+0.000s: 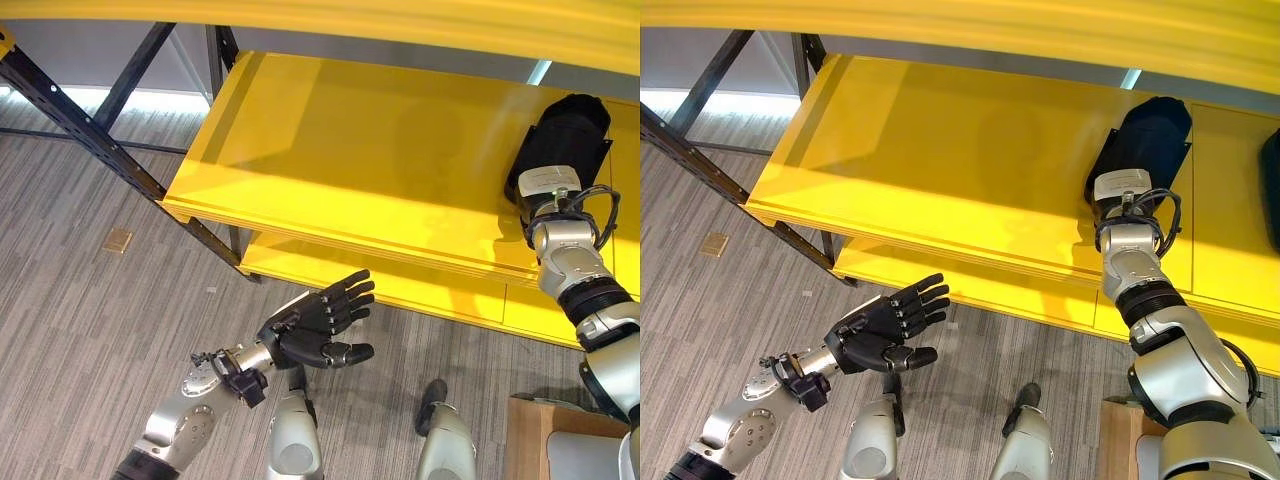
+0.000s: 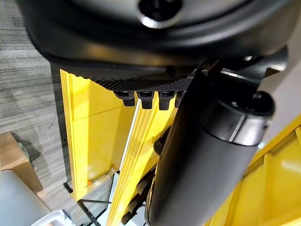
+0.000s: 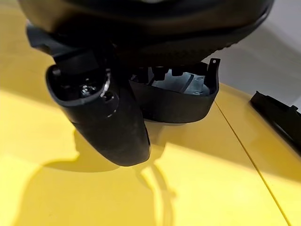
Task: Move parts from the plastic box to the shelf.
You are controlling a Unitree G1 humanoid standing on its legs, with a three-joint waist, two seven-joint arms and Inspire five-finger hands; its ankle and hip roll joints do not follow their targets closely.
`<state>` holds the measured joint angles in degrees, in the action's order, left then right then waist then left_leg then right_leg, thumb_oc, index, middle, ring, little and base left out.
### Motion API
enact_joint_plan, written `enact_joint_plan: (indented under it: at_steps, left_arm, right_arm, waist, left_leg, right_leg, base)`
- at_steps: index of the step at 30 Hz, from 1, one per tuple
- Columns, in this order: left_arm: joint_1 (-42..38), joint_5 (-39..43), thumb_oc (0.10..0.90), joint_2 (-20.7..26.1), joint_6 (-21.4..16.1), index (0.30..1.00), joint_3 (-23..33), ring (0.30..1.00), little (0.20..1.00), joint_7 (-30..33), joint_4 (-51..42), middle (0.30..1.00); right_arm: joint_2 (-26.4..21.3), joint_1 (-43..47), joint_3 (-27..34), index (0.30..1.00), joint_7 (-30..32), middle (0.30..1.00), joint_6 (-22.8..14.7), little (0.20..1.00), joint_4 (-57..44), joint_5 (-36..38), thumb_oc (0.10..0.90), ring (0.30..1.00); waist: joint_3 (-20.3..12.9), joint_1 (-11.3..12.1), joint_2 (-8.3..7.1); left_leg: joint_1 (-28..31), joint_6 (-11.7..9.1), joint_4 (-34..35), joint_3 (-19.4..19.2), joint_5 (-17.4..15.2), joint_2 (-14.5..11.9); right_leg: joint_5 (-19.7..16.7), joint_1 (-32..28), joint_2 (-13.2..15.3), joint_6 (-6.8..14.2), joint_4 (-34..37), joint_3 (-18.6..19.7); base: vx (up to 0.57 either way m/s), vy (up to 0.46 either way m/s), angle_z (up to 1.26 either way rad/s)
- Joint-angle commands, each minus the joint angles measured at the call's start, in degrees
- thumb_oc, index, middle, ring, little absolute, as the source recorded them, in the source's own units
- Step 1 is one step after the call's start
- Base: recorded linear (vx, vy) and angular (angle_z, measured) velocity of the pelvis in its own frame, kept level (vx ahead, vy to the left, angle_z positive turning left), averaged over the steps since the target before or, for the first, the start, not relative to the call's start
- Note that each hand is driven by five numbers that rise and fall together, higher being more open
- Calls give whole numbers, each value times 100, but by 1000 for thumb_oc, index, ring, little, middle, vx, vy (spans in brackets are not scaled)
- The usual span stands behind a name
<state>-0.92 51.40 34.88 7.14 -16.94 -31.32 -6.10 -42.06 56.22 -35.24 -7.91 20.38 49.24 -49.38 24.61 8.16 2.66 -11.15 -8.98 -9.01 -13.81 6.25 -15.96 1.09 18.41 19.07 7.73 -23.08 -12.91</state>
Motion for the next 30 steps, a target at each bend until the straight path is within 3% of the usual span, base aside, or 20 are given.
enact_joint_plan:
  at_steps: [1,10,17,23,30]
  left_arm:
    - [-283,333,900,-144,-224,1000,365,1000,1000,-352,-601,1000]
    - [-336,281,900,-196,-56,1000,424,1000,1000,-400,-600,1000]
    - [-324,241,900,-224,22,1000,449,1000,1000,-506,-616,1000]
    - [-290,218,900,-202,78,1000,492,1000,1000,-496,-641,1000]
    - [-201,205,900,-175,101,1000,579,1000,1000,-544,-725,1000]
  right_arm:
    - [-451,-166,-302,1000,-80,1000,370,1000,726,-92,900,1000]
    - [-366,-127,-433,1000,-968,1000,64,1000,950,144,900,1000]
    - [-352,-35,-541,1000,-1337,1000,291,1000,1002,30,900,1000]
    - [-369,-64,-556,1000,-1303,1000,228,1000,1112,-27,900,1000]
    - [-417,-320,-348,1000,-1237,1000,378,1000,944,505,900,1000]
  waist:
    - [208,2,146]
    - [219,33,146]
    - [228,52,145]
    - [223,75,144]
    - [210,52,108]
  left_leg:
    - [0,237,-506,151,-512,-238]
    - [26,224,-475,164,-482,-243]
    - [52,223,-451,167,-469,-245]
    - [67,212,-423,172,-442,-245]
    - [100,217,-386,151,-438,-264]
  right_leg:
    - [417,-22,-21,-55,-536,90]
    - [441,-32,-27,-77,-564,69]
    - [466,-33,-40,-99,-590,68]
    - [467,-42,-42,-100,-593,47]
    - [472,-65,-70,-102,-576,44]
  base:
    - [1,-43,1]
    - [0,-4,0]
    - [0,0,0]
    - [0,0,0]
    - [0,0,0]
